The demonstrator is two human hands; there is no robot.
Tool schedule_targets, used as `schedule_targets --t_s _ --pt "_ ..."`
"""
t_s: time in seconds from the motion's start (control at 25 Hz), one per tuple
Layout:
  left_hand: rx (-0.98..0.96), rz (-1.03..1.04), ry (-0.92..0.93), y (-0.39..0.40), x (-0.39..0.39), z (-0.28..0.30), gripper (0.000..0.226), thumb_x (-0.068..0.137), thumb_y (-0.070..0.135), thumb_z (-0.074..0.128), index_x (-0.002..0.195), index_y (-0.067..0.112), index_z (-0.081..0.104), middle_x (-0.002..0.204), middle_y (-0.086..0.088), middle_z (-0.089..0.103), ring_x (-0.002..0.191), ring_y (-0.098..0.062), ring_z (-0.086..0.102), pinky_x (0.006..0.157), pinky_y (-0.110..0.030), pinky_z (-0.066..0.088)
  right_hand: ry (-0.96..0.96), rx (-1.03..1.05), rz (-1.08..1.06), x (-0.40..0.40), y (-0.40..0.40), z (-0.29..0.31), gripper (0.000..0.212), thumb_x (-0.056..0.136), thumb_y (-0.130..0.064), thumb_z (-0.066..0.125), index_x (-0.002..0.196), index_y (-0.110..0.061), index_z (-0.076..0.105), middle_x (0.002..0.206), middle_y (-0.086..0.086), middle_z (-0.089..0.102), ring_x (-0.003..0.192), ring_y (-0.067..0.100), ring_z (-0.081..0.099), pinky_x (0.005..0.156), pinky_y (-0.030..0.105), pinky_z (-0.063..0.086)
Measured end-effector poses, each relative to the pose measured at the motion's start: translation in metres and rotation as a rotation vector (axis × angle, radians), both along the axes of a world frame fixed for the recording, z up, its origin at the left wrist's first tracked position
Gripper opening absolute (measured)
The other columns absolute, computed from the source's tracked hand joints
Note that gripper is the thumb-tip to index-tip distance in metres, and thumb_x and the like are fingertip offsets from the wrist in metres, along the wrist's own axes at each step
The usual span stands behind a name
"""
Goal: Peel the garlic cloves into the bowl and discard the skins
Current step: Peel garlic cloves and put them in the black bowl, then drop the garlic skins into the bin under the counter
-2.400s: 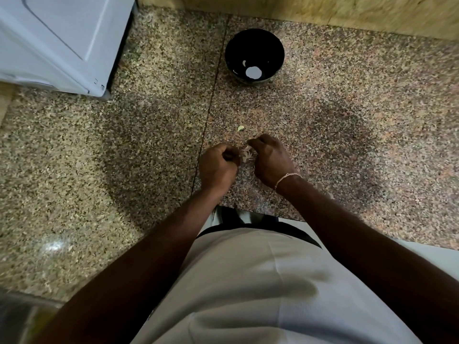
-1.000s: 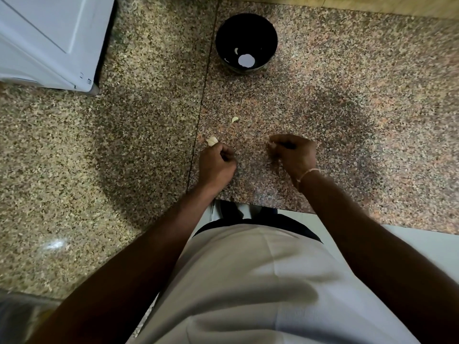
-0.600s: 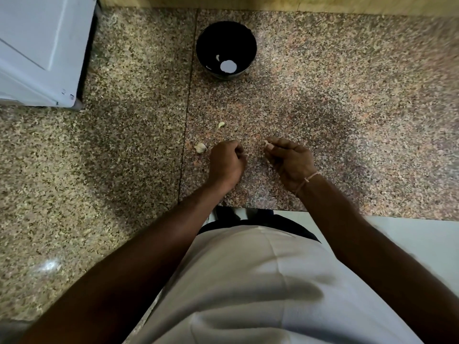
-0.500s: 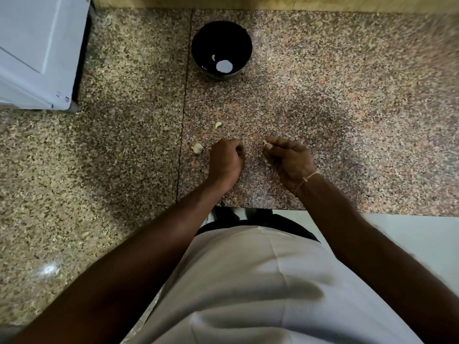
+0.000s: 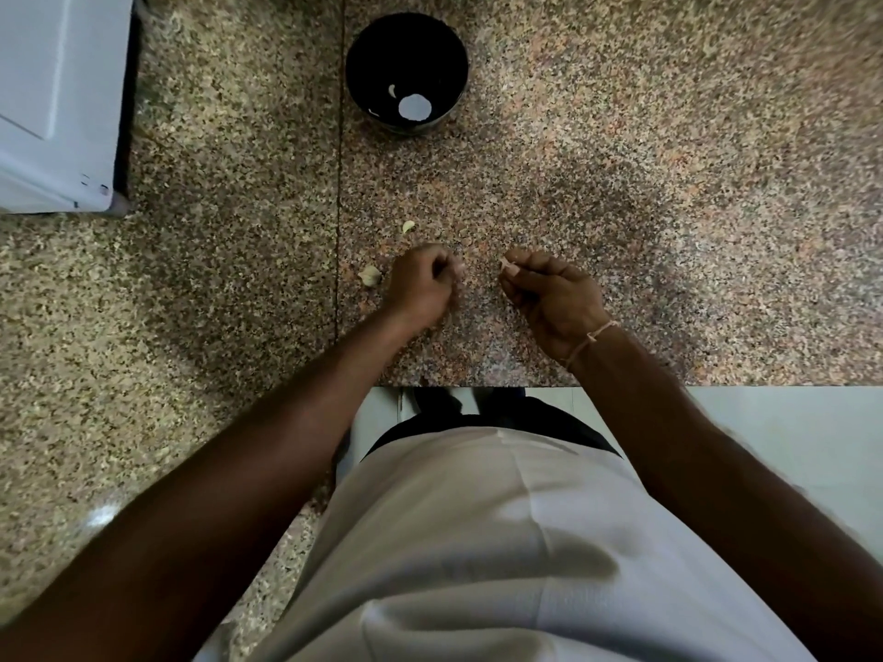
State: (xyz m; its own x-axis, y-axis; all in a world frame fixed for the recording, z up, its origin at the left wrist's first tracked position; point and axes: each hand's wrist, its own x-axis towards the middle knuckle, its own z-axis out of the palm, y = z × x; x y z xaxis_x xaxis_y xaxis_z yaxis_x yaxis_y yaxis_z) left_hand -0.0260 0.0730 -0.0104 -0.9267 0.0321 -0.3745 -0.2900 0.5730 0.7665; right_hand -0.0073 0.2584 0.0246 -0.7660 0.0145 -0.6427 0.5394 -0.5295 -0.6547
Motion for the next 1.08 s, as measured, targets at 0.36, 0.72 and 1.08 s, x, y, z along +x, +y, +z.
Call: schedule_targets --t_s 0.36,0.72,1.08 --pt "0.882 0.685 -0.246 0.006 0.039 0.001 0.002 0.092 0.014 0.078 0.091 0.013 0.077 0.084 -0.006 0.076 0.077 -0.016 0.073 0.067 -0.027 0.060 -0.020 -0.172 0.169 -0.006 0.008 0.013 0.019 0.097 0.013 0.054 0.106 0.001 0.067 0.097 0.005 0.070 0.094 0.016 0.067 0.085 0.024 0.059" --pt "0.907 1.094 0.030 0.038 0.134 0.051 0.014 0.105 0.003 0.056 0.097 -0.004 0.066 0.081 -0.011 0.061 0.065 -0.014 0.059 0.061 -0.022 0.052 -0.048 -0.156 0.750 0.009 -0.002 0.027 0.020 0.097 0.014 0.053 0.103 0.000 0.067 0.094 0.006 0.070 0.087 0.015 0.069 0.085 0.024 0.060" --pt "0.901 1.684 0.305 0.082 0.340 0.051 0.018 0.102 -0.004 0.059 0.089 0.008 0.064 0.071 -0.004 0.063 0.061 -0.012 0.061 0.060 -0.020 0.054 -0.081 -0.029 1.359 0.141 -0.048 0.005 0.020 0.093 0.016 0.057 0.099 0.001 0.069 0.090 0.010 0.075 0.084 0.015 0.073 0.082 0.022 0.060"
